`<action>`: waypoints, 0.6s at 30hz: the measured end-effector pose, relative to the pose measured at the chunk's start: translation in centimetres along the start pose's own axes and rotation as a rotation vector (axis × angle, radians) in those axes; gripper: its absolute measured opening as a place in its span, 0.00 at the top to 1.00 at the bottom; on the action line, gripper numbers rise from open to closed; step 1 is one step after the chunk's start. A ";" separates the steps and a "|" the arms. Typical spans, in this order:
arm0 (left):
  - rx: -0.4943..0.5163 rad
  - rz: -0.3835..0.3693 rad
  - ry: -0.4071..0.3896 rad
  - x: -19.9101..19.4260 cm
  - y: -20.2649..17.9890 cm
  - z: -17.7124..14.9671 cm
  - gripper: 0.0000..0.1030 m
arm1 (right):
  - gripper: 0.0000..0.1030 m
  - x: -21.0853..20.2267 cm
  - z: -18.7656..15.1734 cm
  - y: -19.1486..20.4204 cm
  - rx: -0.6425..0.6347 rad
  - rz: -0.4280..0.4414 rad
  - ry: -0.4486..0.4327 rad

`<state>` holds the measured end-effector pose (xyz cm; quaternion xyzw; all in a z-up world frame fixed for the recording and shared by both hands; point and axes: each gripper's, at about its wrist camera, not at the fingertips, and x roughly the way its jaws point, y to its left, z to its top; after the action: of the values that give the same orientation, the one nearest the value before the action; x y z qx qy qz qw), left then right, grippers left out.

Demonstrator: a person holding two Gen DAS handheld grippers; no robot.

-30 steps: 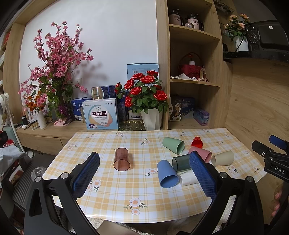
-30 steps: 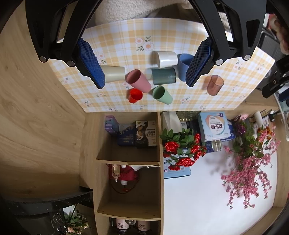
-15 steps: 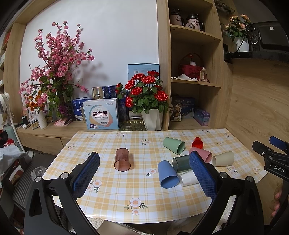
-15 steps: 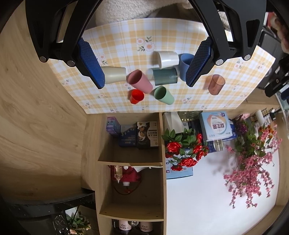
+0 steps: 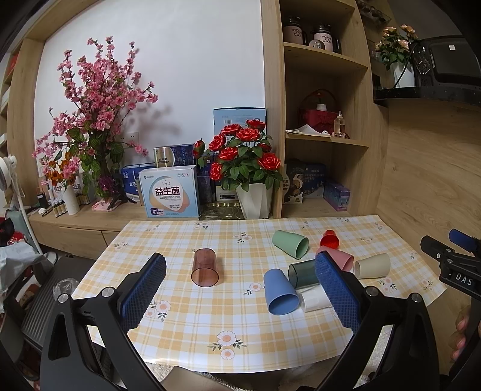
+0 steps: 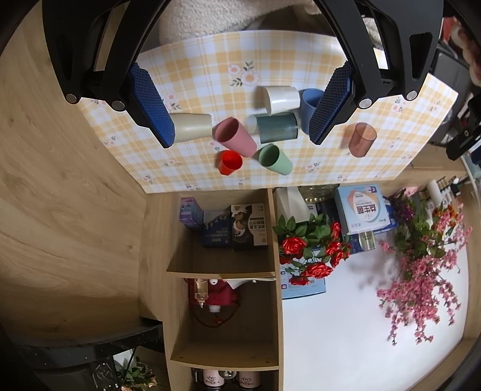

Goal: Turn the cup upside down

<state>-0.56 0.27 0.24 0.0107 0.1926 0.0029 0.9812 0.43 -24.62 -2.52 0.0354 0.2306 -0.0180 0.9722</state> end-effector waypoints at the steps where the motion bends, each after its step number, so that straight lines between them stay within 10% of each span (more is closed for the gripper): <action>1: 0.000 0.000 0.000 0.0 0.0 0.0 0.06 | 0.15 0.0 0.0 0.0 0.001 -0.001 0.001; 18: 0.001 0.004 -0.002 -0.4 0.5 0.6 0.06 | 0.15 0.2 0.2 -0.2 0.009 -0.002 0.005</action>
<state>-0.70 0.77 0.93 0.0117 0.1917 0.0049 0.9814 0.67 -24.79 -2.48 0.0396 0.2332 -0.0200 0.9714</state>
